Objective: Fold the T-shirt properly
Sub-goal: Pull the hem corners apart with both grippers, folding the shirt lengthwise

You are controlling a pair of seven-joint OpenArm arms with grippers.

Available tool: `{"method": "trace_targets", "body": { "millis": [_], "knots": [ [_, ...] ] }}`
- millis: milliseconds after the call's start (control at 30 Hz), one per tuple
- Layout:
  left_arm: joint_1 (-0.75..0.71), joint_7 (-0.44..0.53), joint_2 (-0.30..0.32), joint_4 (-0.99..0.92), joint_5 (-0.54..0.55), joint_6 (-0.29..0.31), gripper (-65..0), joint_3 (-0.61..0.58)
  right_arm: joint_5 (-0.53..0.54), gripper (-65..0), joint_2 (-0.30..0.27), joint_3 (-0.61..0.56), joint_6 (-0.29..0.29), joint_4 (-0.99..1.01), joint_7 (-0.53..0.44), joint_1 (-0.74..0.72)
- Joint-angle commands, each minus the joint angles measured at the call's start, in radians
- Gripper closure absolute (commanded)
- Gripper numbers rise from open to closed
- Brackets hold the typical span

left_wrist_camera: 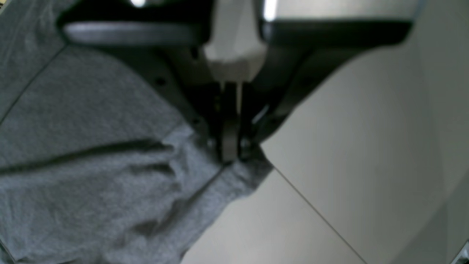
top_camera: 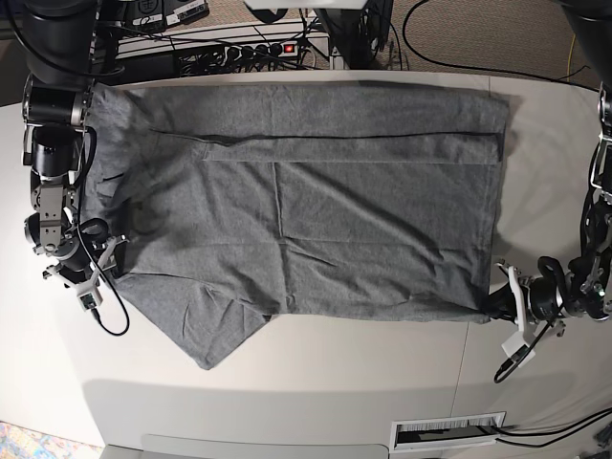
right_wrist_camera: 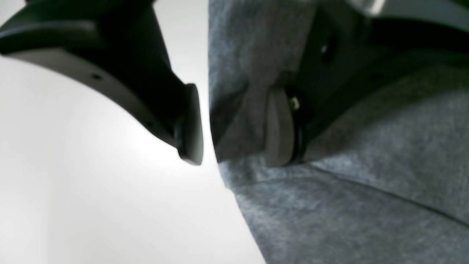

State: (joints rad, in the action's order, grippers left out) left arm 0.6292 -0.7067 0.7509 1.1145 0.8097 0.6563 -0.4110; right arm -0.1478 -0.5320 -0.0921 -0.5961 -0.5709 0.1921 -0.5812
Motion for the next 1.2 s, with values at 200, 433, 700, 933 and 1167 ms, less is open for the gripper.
{"method": "trace_targets", "body": {
  "millis": [200,433,700,933,1167],
  "knots": [
    [0.035,0.019,0.019,0.012,0.014,0.0,0.0,0.01,0.097,0.0,-0.018,0.002,0.001,-0.062,0.175,-0.015],
    [0.036,-0.01,0.029,0.012,0.083,0.042,0.0,0.01,0.237,0.0,-0.062,0.002,0.001,-0.205,0.337,-0.014],
    [0.036,-0.155,0.066,0.012,0.283,0.042,0.0,0.01,0.451,0.0,-0.126,0.002,0.0,-0.375,0.62,-0.004],
    [0.035,-0.225,0.174,0.013,0.414,0.042,0.0,0.01,0.59,0.0,-0.175,0.002,-0.002,-0.492,0.762,0.041],
    [0.035,-0.294,0.275,0.013,0.552,0.042,0.0,0.01,0.718,0.0,-0.183,0.002,-0.002,-0.612,0.972,0.089]
  ]
}}
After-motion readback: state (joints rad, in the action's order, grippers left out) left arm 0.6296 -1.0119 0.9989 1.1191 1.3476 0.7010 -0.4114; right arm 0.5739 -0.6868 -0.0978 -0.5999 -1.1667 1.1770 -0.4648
